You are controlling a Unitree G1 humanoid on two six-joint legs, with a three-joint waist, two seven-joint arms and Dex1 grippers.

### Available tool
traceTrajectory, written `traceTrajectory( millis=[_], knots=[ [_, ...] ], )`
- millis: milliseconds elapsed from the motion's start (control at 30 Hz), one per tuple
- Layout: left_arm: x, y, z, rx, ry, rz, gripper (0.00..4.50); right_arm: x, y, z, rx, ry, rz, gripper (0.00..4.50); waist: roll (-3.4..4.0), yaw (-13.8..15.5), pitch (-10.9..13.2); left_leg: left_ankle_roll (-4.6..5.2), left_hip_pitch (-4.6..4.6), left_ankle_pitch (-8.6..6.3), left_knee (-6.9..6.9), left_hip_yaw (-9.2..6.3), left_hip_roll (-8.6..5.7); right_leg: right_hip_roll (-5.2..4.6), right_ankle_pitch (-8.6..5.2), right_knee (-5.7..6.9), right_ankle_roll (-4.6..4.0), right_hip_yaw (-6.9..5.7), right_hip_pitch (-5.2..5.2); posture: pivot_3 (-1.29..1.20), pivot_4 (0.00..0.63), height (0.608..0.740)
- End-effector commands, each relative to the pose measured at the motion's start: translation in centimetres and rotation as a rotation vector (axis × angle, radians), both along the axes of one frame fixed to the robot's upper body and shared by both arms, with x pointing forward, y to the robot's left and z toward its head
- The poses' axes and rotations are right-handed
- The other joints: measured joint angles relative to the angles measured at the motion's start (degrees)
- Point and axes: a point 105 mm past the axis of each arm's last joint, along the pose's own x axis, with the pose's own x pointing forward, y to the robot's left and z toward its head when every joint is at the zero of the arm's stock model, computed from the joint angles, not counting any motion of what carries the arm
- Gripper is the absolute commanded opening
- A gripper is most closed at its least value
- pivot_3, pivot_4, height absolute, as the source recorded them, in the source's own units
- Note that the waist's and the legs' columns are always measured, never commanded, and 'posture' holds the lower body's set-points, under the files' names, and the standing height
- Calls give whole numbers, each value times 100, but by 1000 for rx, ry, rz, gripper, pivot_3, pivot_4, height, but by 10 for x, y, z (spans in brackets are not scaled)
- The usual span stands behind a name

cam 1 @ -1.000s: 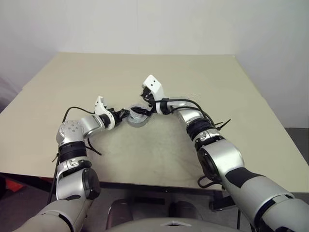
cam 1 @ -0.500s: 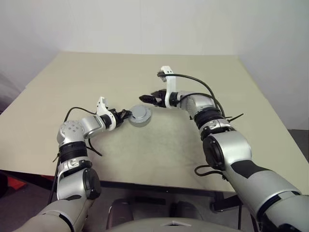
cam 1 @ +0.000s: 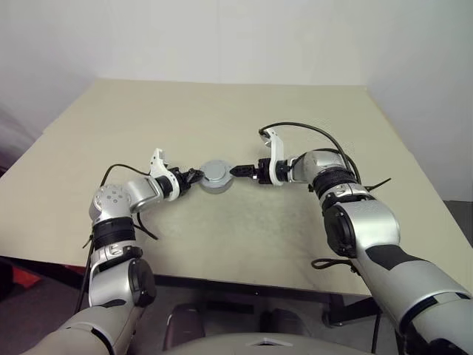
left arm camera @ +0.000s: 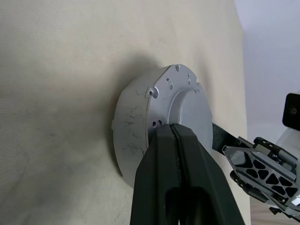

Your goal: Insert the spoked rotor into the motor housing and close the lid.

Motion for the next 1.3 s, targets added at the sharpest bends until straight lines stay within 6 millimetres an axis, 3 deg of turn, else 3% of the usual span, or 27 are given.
traceTrajectory(
  millis=[33,267,800,1033,1300],
  knots=[
    [-2,-2,1,23,-3,-16,0,-9,20,-9,67,73,7,4463,0,-8,0,0,2,0,0,0,0,0,0,2,0,0,2,0,0,740],
    [-4,0,0,35,-1,-8,0,-23,54,-7,139,127,78,4463,0,-29,0,-8,9,5,-3,0,8,6,0,10,1,1,2,0,0,740],
    [-6,4,-2,64,-3,8,0,-30,103,16,340,197,64,4463,-3,-177,-2,-24,17,13,-11,0,24,25,1,14,1,3,-3,0,0,740],
    [-6,6,-2,74,-3,16,0,-29,112,22,376,208,36,4463,-3,-162,-2,-27,11,15,-16,0,32,33,1,9,0,2,-9,0,0,740],
    [-6,6,-3,84,-3,18,0,-14,105,9,313,176,-116,4463,-3,-162,-2,-33,19,18,-17,0,31,32,1,17,0,3,-6,0,0,740]
  ],
)
